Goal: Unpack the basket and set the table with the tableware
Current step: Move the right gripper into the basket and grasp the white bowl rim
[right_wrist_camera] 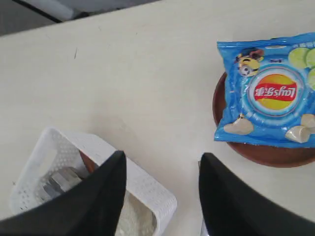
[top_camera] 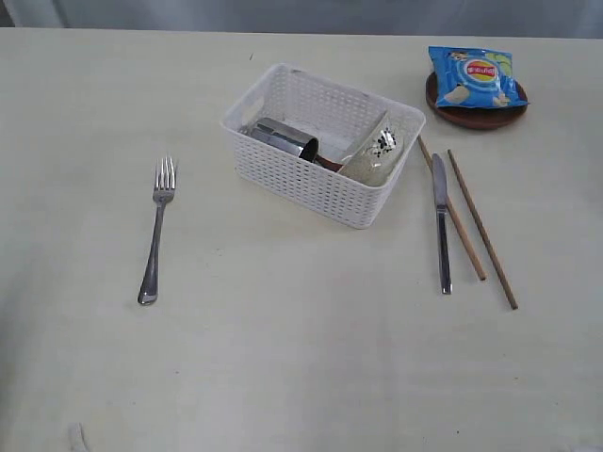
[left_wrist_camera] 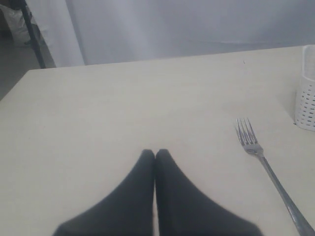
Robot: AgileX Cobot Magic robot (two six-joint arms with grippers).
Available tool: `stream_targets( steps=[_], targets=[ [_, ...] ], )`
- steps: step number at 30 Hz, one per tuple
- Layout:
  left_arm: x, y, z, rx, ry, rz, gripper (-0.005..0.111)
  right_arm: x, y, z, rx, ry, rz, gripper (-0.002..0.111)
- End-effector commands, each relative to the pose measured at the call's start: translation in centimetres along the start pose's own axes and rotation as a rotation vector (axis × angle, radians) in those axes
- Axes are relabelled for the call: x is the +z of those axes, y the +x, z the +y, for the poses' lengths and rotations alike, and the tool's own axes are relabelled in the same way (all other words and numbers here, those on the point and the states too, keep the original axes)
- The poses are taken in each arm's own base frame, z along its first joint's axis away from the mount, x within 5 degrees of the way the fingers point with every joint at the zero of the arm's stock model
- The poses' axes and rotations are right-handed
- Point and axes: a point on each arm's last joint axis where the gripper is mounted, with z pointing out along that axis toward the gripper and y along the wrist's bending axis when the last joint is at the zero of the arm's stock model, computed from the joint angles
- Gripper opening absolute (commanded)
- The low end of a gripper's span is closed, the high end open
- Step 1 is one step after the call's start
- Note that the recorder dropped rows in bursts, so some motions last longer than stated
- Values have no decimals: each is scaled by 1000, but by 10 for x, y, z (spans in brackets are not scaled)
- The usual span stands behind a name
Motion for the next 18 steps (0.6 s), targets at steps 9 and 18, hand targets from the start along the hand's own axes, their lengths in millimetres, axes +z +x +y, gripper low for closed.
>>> stream_targets(
  steps=[9,18],
  targets=[
    [0,1,0,0,5,0,0,37,47,111,-248,123,121,45],
    [0,1,0,0,5,0,0,69,77,100,-277,82,285,45]
  ],
)
